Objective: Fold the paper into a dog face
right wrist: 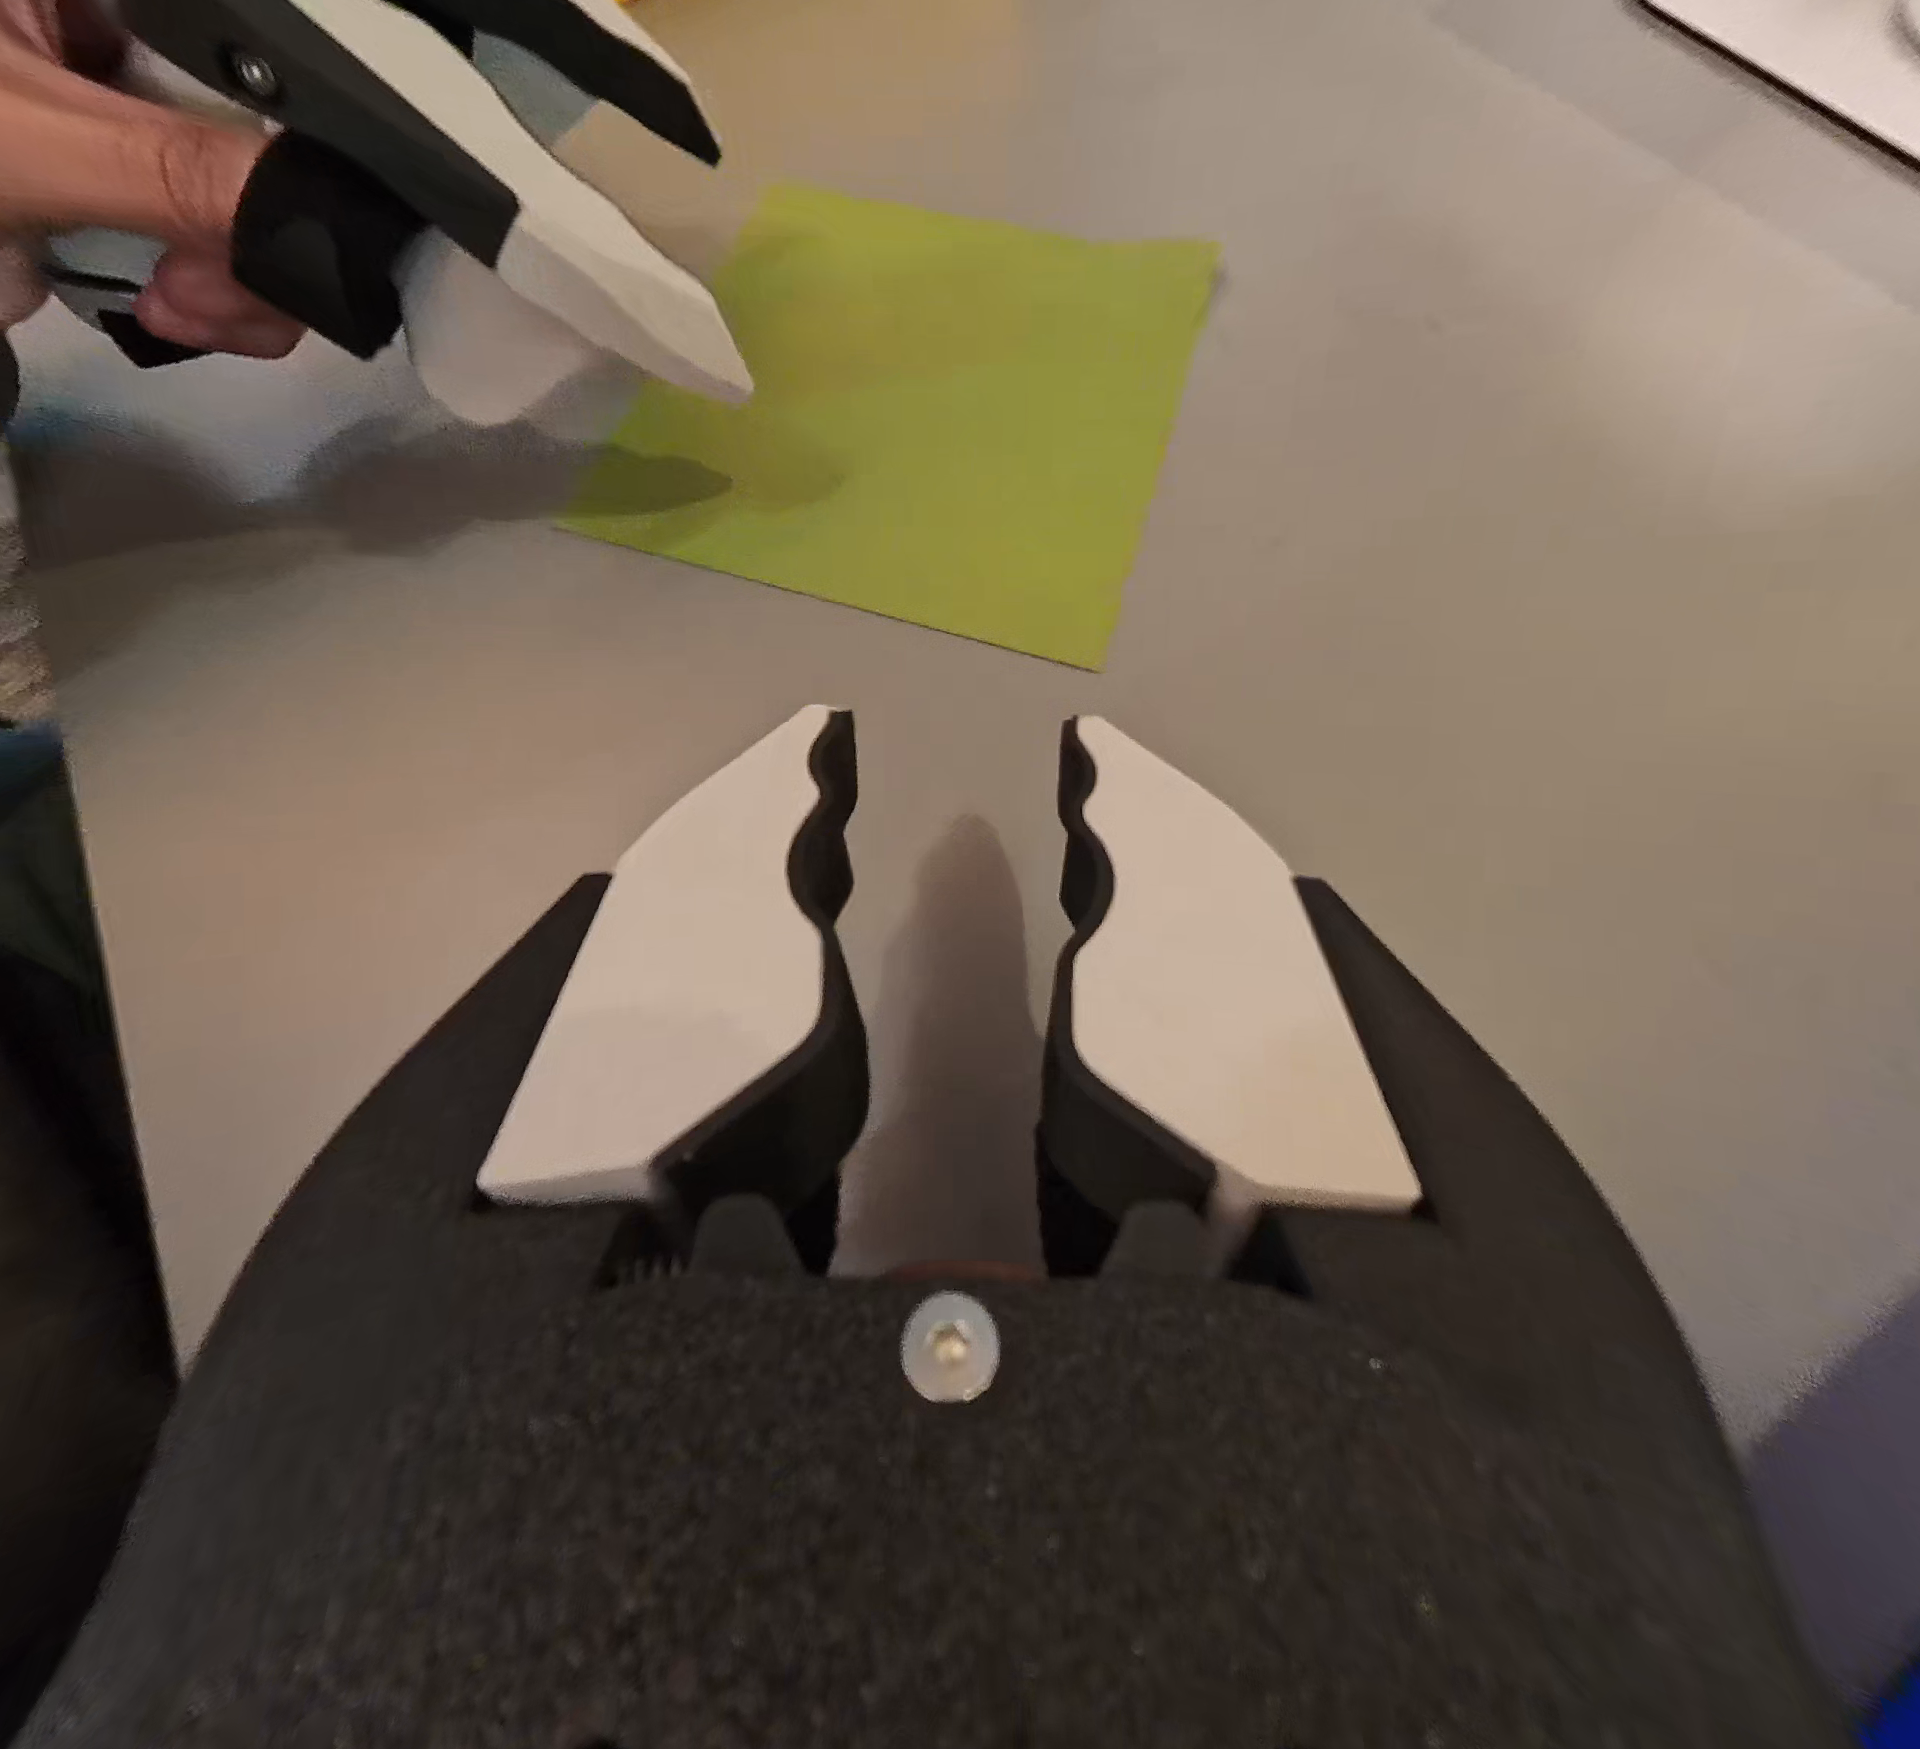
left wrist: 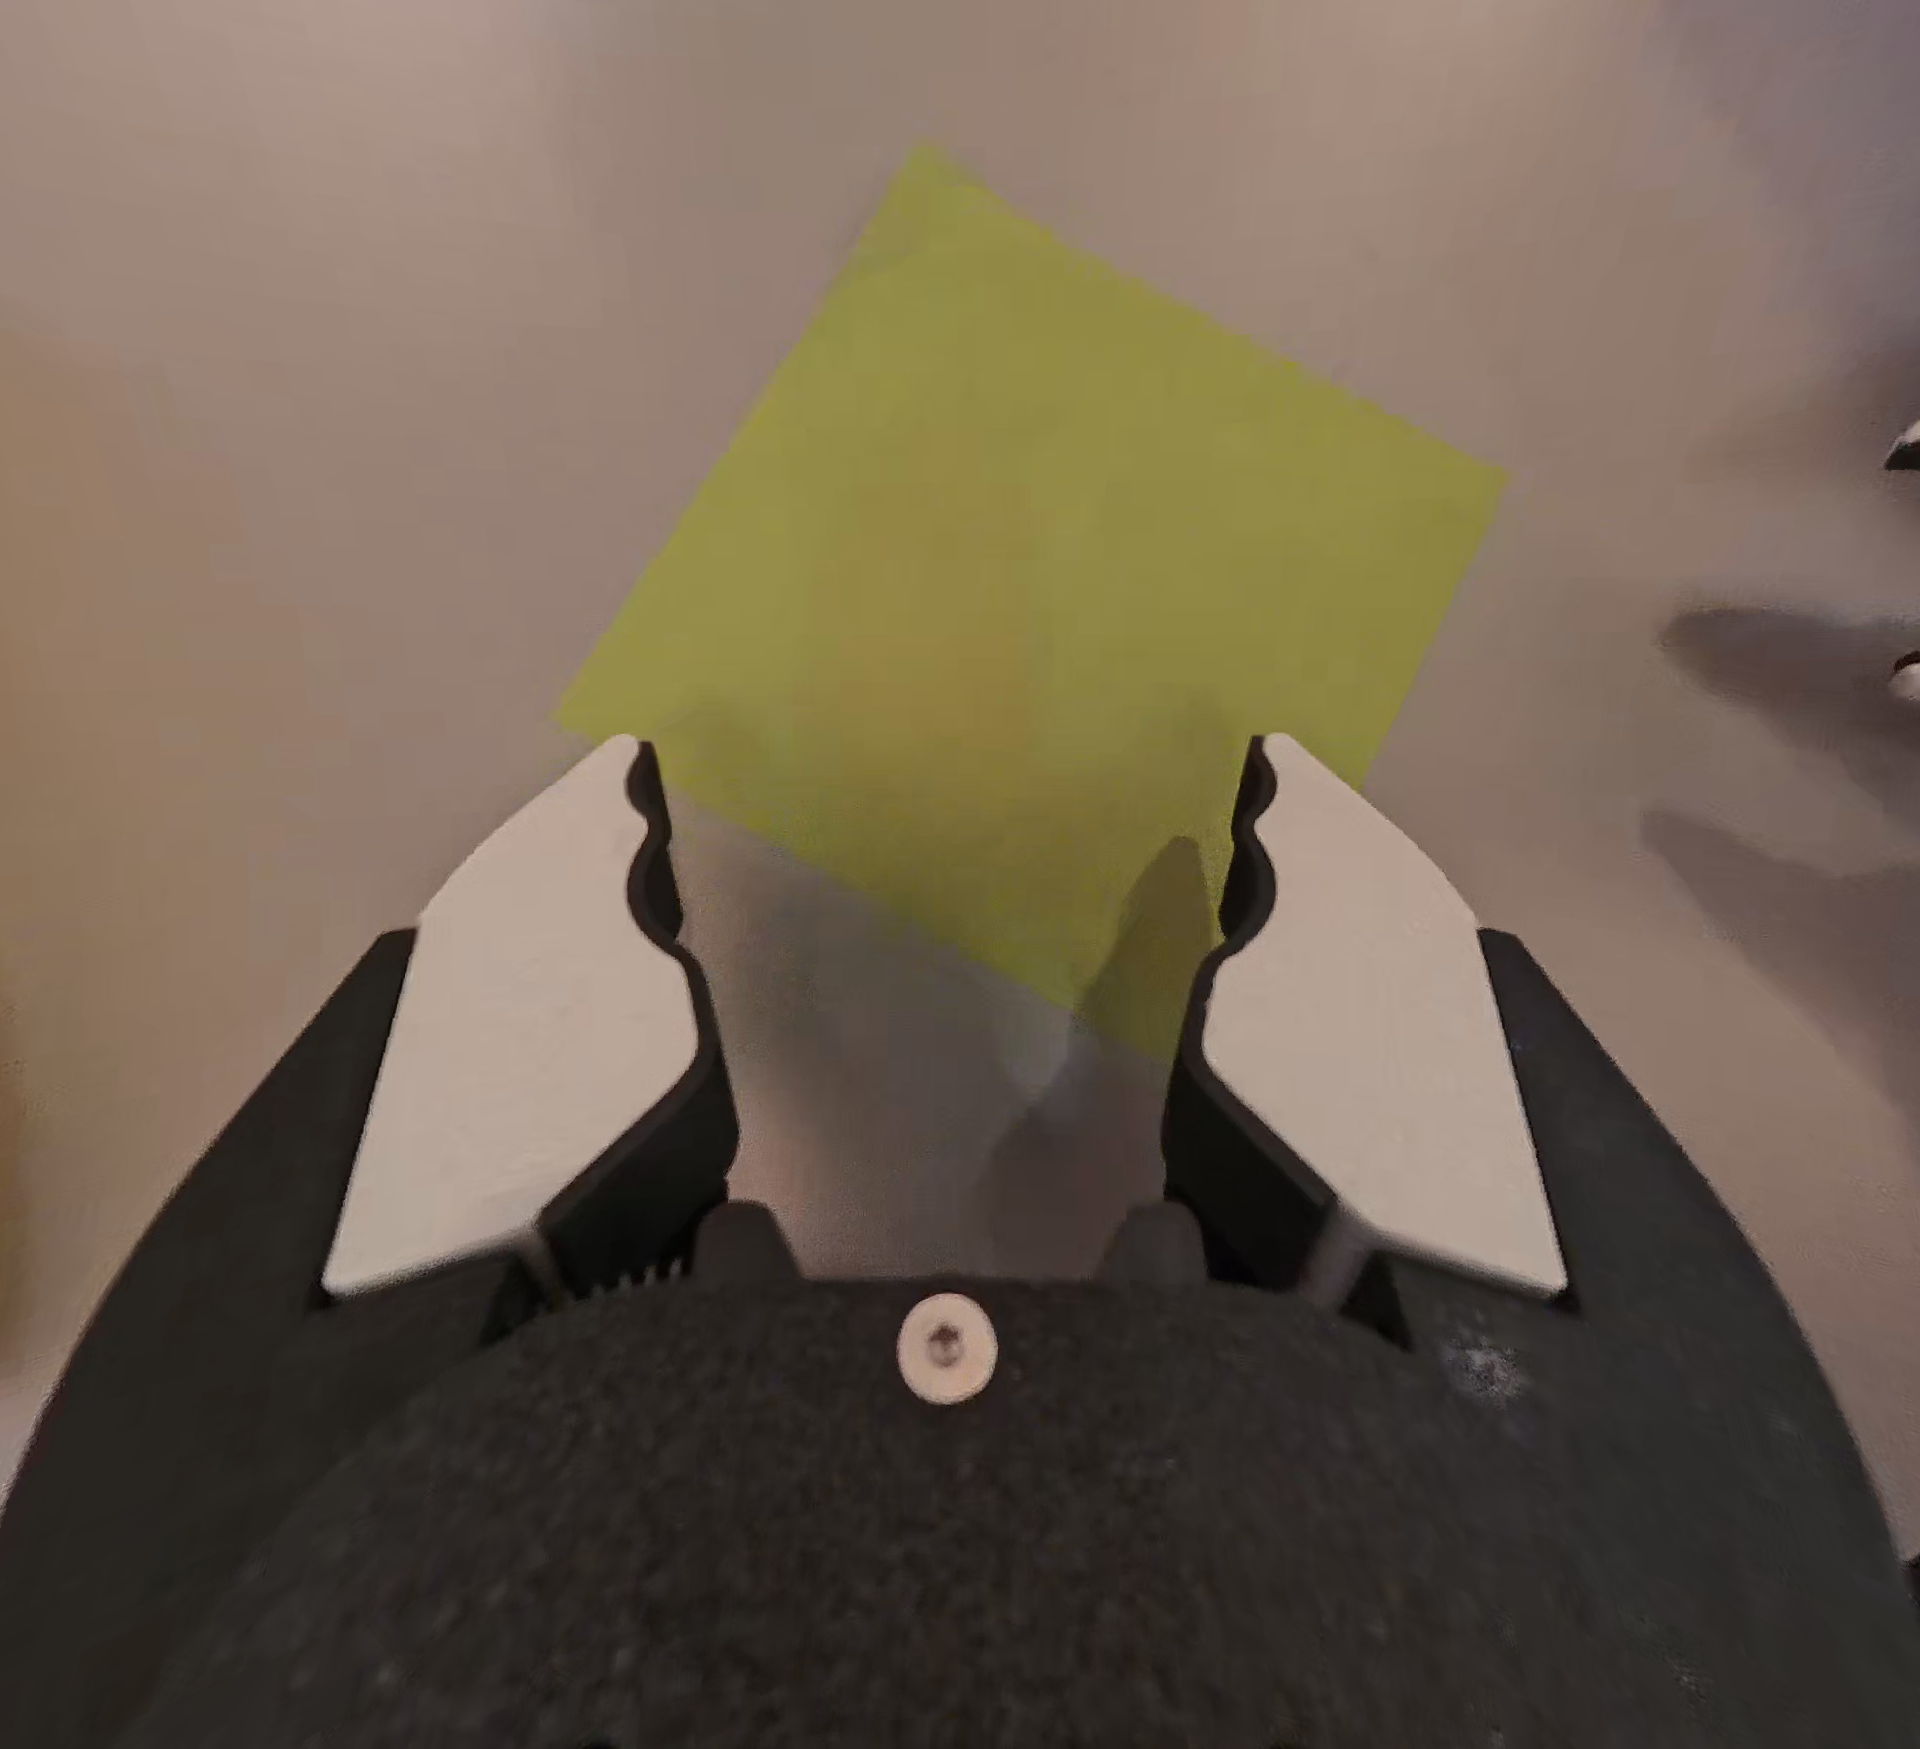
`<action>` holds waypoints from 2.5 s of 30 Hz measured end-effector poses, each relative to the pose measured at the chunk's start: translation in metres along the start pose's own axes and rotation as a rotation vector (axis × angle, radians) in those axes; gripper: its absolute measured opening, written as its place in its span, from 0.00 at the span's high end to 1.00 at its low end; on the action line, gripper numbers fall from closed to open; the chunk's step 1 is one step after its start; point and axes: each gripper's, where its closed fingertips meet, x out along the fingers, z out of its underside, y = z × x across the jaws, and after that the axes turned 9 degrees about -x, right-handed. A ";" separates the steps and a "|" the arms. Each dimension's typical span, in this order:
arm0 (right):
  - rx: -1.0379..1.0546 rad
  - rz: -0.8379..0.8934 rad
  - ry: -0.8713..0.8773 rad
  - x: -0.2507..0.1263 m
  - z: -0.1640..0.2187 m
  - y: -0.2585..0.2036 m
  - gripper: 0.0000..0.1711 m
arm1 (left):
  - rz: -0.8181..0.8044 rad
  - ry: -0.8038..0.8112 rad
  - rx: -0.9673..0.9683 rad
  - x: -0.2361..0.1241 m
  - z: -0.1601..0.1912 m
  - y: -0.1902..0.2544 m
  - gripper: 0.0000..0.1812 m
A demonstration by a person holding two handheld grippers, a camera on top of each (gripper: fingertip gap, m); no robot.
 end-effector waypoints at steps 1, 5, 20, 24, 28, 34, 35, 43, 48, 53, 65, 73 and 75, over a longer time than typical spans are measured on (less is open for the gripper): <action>-0.022 -0.025 -0.005 0.003 -0.002 -0.004 0.79 | 0.002 0.017 -0.025 -0.006 0.002 -0.001 0.44; -0.075 -0.053 -0.027 0.017 -0.012 -0.003 0.78 | 0.034 0.060 -0.046 -0.015 0.009 0.002 0.47; -0.019 -0.085 -0.073 0.059 -0.017 -0.005 0.83 | 0.230 0.034 0.040 -0.008 0.009 0.004 0.56; -0.014 -0.136 -0.196 0.073 0.000 0.007 0.84 | 0.270 0.025 0.044 -0.001 0.002 0.006 0.55; 0.020 -0.116 -0.235 0.068 0.007 0.030 0.84 | 0.301 0.030 0.007 -0.009 -0.005 0.010 0.55; 0.019 -0.041 -0.242 0.065 0.011 0.040 0.86 | 0.233 0.043 0.002 -0.008 -0.001 0.012 0.55; 0.013 -0.039 -0.249 0.064 0.011 0.038 0.83 | 0.228 0.036 -0.009 -0.006 0.001 0.014 0.54; 0.047 0.063 0.001 0.021 -0.024 0.024 0.77 | 0.176 -0.009 -0.032 0.012 0.013 0.024 0.53; 0.047 0.109 0.114 -0.004 -0.021 0.018 0.78 | 0.145 -0.031 0.002 0.024 0.005 0.025 0.53; 0.070 0.103 0.131 -0.007 -0.019 0.022 0.78 | 0.074 -0.070 0.041 0.043 -0.011 0.029 0.49; 0.074 0.076 0.123 -0.010 -0.008 0.017 0.78 | 0.073 0.054 -0.038 0.040 -0.044 0.042 0.39; 0.089 0.075 0.156 -0.019 -0.009 0.027 0.77 | -0.027 0.008 0.034 0.067 -0.045 0.061 0.35; 0.100 0.082 0.160 -0.022 -0.008 0.031 0.77 | -0.057 0.006 0.030 0.071 -0.047 0.056 0.36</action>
